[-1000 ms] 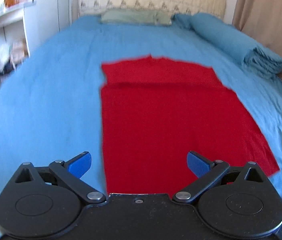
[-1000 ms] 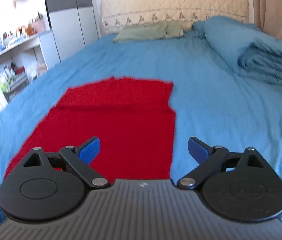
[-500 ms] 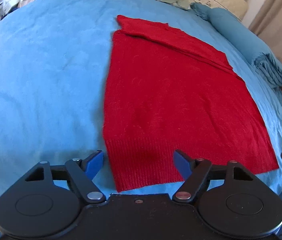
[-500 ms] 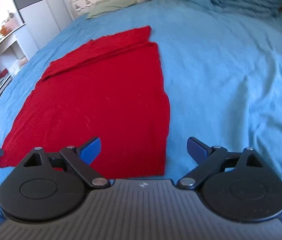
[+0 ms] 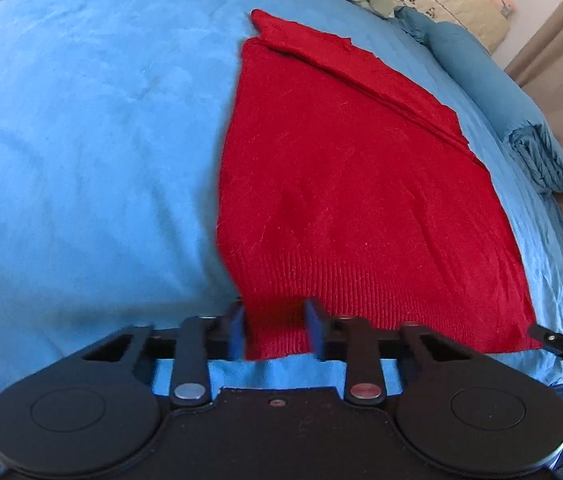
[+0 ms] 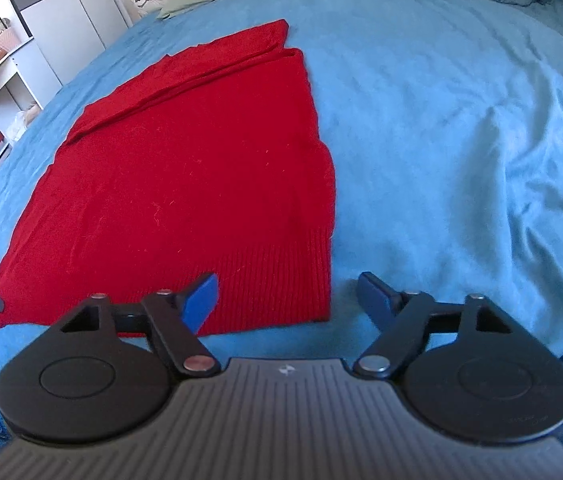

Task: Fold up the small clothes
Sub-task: 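Grasp the hem with the left gripper while the right gripper grasps it too, lift toward collar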

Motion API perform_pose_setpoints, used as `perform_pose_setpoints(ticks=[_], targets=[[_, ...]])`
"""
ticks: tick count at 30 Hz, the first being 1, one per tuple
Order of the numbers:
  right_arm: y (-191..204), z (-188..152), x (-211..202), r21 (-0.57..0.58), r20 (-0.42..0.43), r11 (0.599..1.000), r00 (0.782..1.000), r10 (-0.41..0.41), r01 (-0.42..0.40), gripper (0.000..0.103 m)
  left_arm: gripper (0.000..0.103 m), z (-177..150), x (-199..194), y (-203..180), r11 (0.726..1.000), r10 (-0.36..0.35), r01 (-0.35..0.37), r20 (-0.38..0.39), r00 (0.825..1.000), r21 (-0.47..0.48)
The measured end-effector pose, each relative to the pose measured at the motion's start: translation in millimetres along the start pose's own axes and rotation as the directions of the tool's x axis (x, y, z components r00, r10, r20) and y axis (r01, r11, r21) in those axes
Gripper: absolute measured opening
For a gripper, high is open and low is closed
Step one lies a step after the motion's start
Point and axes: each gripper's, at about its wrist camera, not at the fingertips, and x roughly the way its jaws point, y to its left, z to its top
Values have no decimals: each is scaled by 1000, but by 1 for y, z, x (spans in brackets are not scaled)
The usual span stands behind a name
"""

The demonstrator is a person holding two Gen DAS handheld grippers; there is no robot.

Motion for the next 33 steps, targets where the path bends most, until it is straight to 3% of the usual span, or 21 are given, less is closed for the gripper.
perform_pose_setpoints(ticks=[1,4,6,8,11,17,22,27,33], targets=[[0,0,2,-2,-4,1000,1000,-1,1,89,9,-1,0,1,1000,-10,10,-6,1000,-3],[0,0,11,6,-16,1000,1000,-8,8,80,7,-2,0,5,1000,-24,23,-3,1000,-19],[-2,1,13,9,-14,1000,1000,-18,18,66,7,-4,0,3,1000,-21,21,1,1000,-21],[-2,3,13,5,-16,1000,1000,-20,20,34,7,-4,-2,1,1000,-15,15,4,1000,-16],[-3,5,12,0,-24,1000,1000,-16,16,23,6,-3,-7,-4,1000,-2,1,11,1000,19],[-2,13,-4,16,17,1000,1000,-5,5,20,6,3,-26,-11,1000,-7,5,47,999,29],[-2,29,-27,43,62,998,997,48,-51,20,6,17,-54,-25,998,-50,45,136,989,40],[-2,62,-55,118,138,981,981,136,-152,19,6,49,-82,-44,994,-104,97,254,962,41],[9,137,-67,99,232,965,949,215,-243,19,6,125,-87,-61,992,-121,123,382,916,20]])
